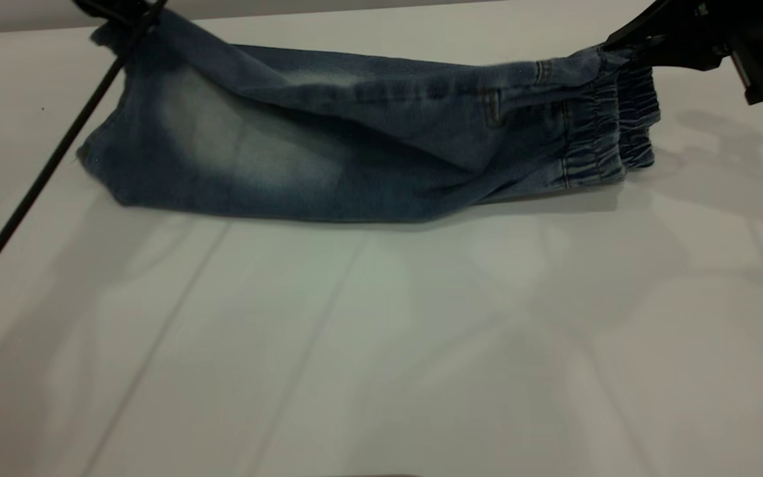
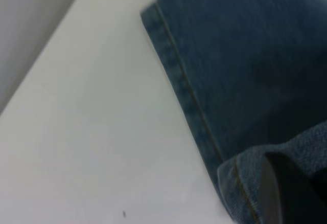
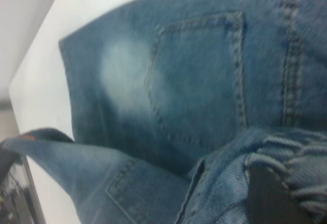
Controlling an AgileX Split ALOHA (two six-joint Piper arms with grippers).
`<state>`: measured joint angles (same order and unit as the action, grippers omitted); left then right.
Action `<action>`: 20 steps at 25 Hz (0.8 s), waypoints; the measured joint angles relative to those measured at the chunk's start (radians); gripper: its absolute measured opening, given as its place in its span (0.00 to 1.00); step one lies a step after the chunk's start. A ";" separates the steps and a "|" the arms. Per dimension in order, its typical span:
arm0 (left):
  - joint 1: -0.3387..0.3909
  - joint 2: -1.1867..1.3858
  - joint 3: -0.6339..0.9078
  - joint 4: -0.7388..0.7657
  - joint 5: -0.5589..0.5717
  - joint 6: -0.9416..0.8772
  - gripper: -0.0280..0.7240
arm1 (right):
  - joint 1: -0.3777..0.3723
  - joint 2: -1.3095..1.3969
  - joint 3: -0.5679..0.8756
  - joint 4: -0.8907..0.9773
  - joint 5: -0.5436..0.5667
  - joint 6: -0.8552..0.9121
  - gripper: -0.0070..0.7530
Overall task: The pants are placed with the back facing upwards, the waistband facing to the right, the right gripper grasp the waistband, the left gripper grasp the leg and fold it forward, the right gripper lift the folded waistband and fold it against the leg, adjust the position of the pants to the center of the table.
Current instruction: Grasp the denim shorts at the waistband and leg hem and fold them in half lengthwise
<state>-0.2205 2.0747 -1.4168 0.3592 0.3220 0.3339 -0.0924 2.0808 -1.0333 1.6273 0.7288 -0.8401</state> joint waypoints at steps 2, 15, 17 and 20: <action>0.000 0.034 -0.051 -0.009 0.003 -0.009 0.07 | 0.000 0.022 -0.013 0.041 -0.021 0.009 0.07; 0.015 0.207 -0.189 -0.011 -0.014 -0.222 0.08 | 0.000 0.051 -0.028 0.171 -0.168 0.089 0.07; 0.022 0.215 -0.199 -0.011 -0.039 -0.248 0.09 | 0.000 0.051 -0.028 0.172 -0.190 0.104 0.07; 0.026 0.219 -0.204 -0.010 -0.103 -0.279 0.09 | 0.000 0.051 -0.029 0.174 -0.218 0.114 0.08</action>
<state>-0.1944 2.2933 -1.6209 0.3493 0.2190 0.0544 -0.0924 2.1317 -1.0618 1.8015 0.5105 -0.7257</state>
